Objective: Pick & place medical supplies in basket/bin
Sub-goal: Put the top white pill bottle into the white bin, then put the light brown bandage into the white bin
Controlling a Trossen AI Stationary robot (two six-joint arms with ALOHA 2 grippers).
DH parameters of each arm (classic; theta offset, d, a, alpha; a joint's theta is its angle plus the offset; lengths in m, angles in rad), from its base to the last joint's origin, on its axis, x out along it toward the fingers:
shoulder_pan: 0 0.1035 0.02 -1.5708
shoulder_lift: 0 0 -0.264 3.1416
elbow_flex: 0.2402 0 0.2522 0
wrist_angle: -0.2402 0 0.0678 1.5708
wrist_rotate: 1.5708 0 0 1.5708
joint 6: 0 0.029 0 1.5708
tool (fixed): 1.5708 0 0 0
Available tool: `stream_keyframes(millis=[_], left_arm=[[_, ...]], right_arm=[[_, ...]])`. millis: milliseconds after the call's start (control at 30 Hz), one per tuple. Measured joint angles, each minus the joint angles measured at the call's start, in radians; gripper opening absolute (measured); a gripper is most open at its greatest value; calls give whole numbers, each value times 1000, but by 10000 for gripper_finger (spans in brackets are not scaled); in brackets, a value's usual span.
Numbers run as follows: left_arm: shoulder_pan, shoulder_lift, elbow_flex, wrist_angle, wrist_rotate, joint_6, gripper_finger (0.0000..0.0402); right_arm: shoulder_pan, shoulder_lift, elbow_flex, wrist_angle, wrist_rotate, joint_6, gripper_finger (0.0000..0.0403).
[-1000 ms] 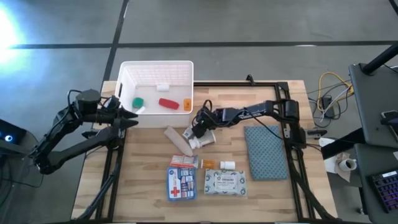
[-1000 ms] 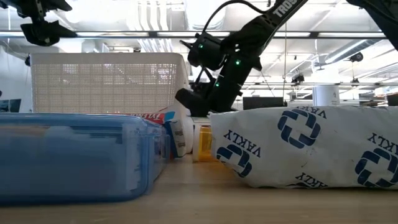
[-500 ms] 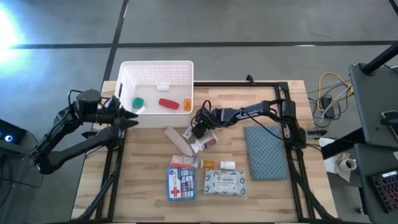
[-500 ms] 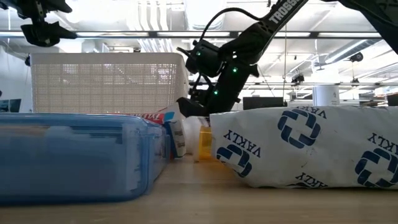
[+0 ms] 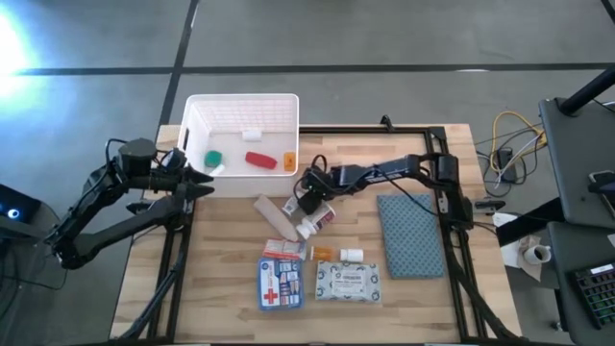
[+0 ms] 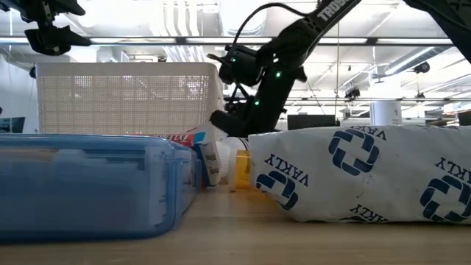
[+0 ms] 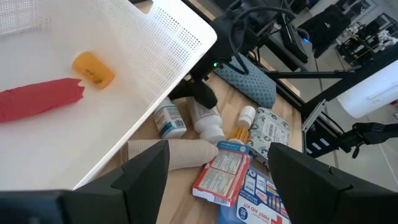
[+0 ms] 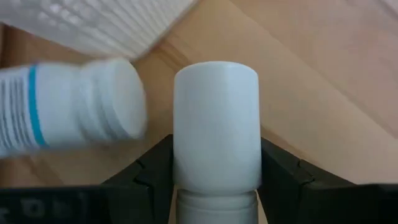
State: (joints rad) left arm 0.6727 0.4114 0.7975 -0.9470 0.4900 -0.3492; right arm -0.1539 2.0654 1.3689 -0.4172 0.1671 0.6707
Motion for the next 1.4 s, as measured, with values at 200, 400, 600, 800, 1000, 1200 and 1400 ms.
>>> stream_keyframes(millis=[200,400,600,800,1000,1200,1400], left_arm=[[0,0,0,0,0,0,253],[0,0,-1,1,-3,0,253],[0,0,-1,5,-24,0,253],[0,0,-1,9,-24,0,253],[1,-1,-1,8,-24,0,253],[0,-2,-1,8,-21,0,253],[0,-2,-1,-14,-21,0,253]], right_arm=[[25,-134,1,-74,19,32,163],[63,-309,2,-79,182,182,163],[93,-444,2,81,409,258,163],[58,-424,29,508,302,59,163],[6,-239,225,412,127,14,185],[-22,-8,518,344,-107,6,268],[-31,123,827,-66,-113,-33,323]])
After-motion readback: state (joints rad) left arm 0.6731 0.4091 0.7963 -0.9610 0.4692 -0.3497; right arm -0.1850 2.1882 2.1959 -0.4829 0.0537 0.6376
